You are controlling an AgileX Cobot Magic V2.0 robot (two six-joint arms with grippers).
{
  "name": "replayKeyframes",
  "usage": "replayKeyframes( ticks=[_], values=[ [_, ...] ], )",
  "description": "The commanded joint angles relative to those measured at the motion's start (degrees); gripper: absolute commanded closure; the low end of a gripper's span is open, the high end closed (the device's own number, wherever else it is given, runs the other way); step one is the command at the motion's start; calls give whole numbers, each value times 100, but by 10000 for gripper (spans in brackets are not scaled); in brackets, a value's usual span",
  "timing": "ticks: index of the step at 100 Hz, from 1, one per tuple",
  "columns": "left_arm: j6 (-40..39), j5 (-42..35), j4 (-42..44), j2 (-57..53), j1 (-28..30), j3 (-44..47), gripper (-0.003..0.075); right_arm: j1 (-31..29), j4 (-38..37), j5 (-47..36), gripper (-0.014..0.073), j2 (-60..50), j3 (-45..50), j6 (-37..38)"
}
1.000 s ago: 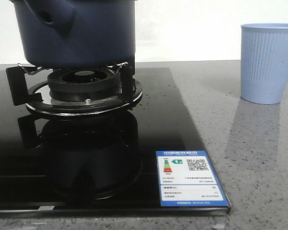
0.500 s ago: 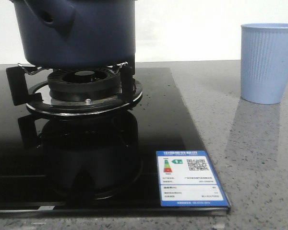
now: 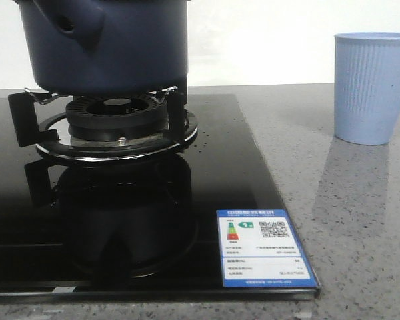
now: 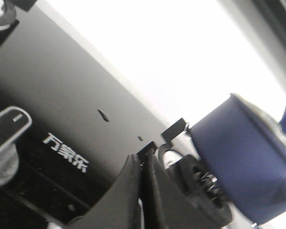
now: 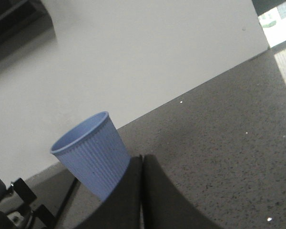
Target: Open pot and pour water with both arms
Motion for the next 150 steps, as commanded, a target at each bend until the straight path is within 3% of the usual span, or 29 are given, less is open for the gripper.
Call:
replayKeyframes(
  ticks=[1, 29, 36, 52, 79, 91, 103, 125, 132, 142, 150],
  values=[
    [-46, -301, -346, -148, 23, 222, 740, -32, 579, -379, 659, -114, 35, -33],
    [-46, -317, -660, -148, 23, 167, 740, -32, 713, -261, 659, -114, -45, -33],
    [-46, -348, -941, -148, 23, 78, 740, -32, 713, -40, 659, -114, -205, -33],
    [370, 92, -716, -88, 23, -466, 740, -32, 293, 801, 659, -84, -886, -72],
    [2247, 1790, -654, 1184, 23, -2086, 740, -32, -43, 2645, 659, 708, -2542, -1654],
    [2942, 2779, -654, 2258, 23, -2899, 739, -32, -43, 3642, 659, 1427, -3117, -1742],
    [3809, 3079, -956, 3073, -306, -3606, 739, -32, 7, 4374, 659, 2123, -3652, -1742],
    [6027, 3906, -1895, 4348, -600, -4727, 739, -32, 87, 3813, 661, 2410, -4089, -2141],
    [6642, 4204, -2369, 4774, -600, -4945, 739, -32, 152, 3563, 663, 2410, -4117, -2769],
    [7497, 4488, -3025, 5340, -600, -5213, 739, -32, 349, 3487, 662, 2410, -4153, -4297],
    [7976, 4529, -3447, 5732, -600, -5384, 739, -32, 563, 3473, 662, 2410, -4153, -4778]
  ],
)
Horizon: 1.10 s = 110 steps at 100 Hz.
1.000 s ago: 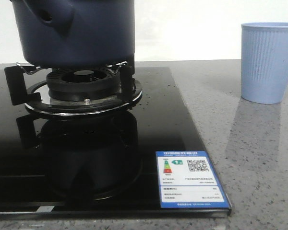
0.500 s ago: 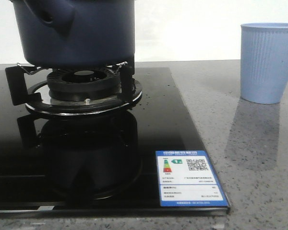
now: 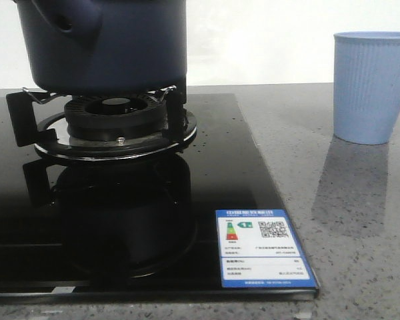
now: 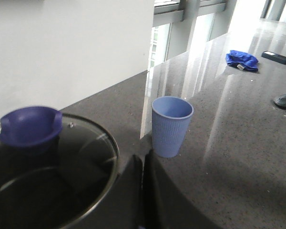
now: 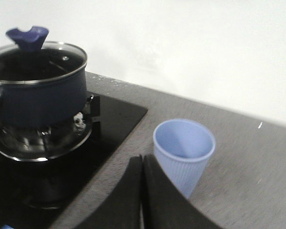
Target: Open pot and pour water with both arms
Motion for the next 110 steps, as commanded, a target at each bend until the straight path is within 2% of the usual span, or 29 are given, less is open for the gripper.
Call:
replayKeyframes(
  ticks=[1, 10, 15, 20, 25, 27, 32, 37, 40, 51, 60, 69, 110],
  values=[
    [684, 57, -890, 409, -47, -367, 739, -32, 388, -456, 662, 103, -196, -817],
    [1236, 196, -1017, 772, -47, -572, 724, -32, 625, -568, 662, 103, -196, -817],
    [1519, 346, -1004, 938, -47, -682, 668, -32, 774, -655, 656, 103, -196, -817],
    [1742, 425, -1004, 1074, -47, -769, 563, -32, 902, -736, 643, 103, -196, -817],
    [1828, 387, -1004, 1190, -50, -824, 398, -32, 975, -830, 605, 103, -196, -817],
    [1841, 351, -1037, 1240, -50, -838, 355, -32, 976, -855, 579, 103, -196, -817],
    [1875, 149, -1143, 1349, -50, -849, 200, -32, 985, -972, 494, 103, -196, -817],
    [1897, -52, -1258, 1445, -50, -849, 109, -32, 985, -1087, 362, 103, -196, -817],
    [1920, -134, -1311, 1500, -50, -849, 79, -32, 1005, -1153, 288, 103, -196, -817],
    [2329, -206, -1573, 1749, -50, -849, 76, -32, 1075, -1413, 37, 103, -196, -817],
    [2630, -119, -2020, 2007, -50, -858, 81, -32, 1119, -1570, -51, 110, -196, -817],
    [2837, 41, -2304, 2299, -50, -948, 81, -32, 1119, -1606, -53, 117, -196, -817],
    [2950, 134, -2140, 3321, -376, -1685, 81, -32, 1131, -1584, -53, 117, -196, -817]
  ],
)
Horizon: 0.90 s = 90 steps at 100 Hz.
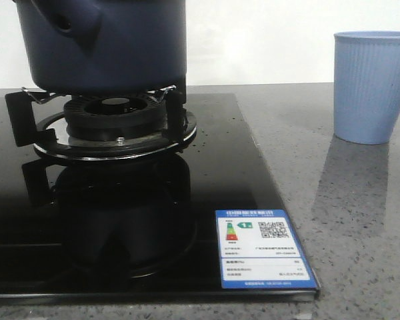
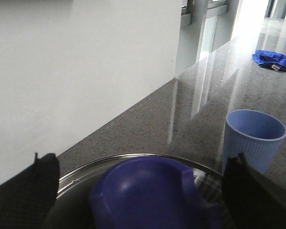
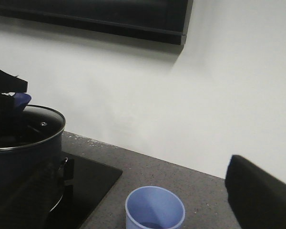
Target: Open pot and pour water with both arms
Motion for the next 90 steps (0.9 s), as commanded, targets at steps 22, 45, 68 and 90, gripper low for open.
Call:
replayKeyframes(
  ticks=[22, 45, 68, 90],
  values=[
    [15, 189, -308, 100, -103, -278, 87, -32, 158, -279, -53, 102, -186, -53],
    [15, 252, -308, 100, -103, -278, 327, -32, 158, -212, -53, 102, -176, -53],
    [15, 475, -500, 5, -70, -432, 438, -32, 158, -300, -53, 125, -35, -53],
    [-301, 462, -515, -582, 40, -878, 438, -32, 158, -998, -53, 647, 449, -53]
  ],
)
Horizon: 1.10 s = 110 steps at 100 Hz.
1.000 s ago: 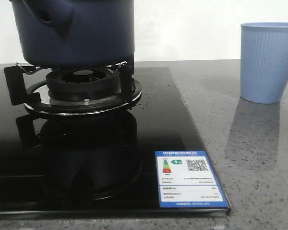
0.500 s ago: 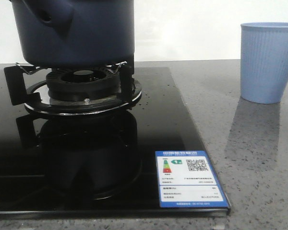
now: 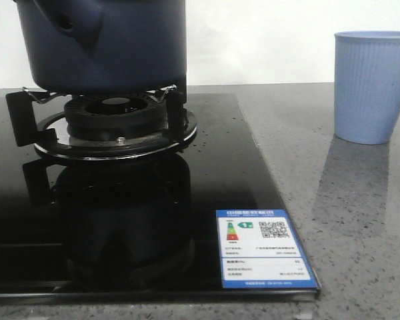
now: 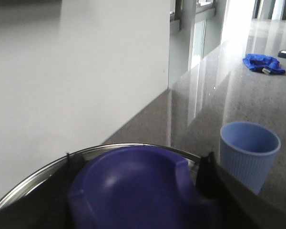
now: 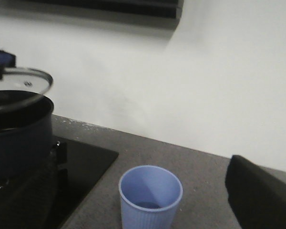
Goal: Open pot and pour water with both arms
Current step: 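Reach the right gripper to the light blue cup and grasp it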
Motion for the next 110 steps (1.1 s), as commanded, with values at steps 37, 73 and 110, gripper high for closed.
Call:
replayKeyframes(
  ticks=[37, 73, 110],
  values=[
    [-363, 91, -595, -1509, 59, -520, 438, 855, 211, -1550, -52, 1833, 202, -370],
    [-387, 90, -552, -1646, 59, -520, 438, 1935, 238, -3359, -52, 3007, 211, -337],
    [-400, 148, -552, -1646, 59, -520, 438, 1977, 238, -3519, -52, 3370, 307, 283]
  ],
)
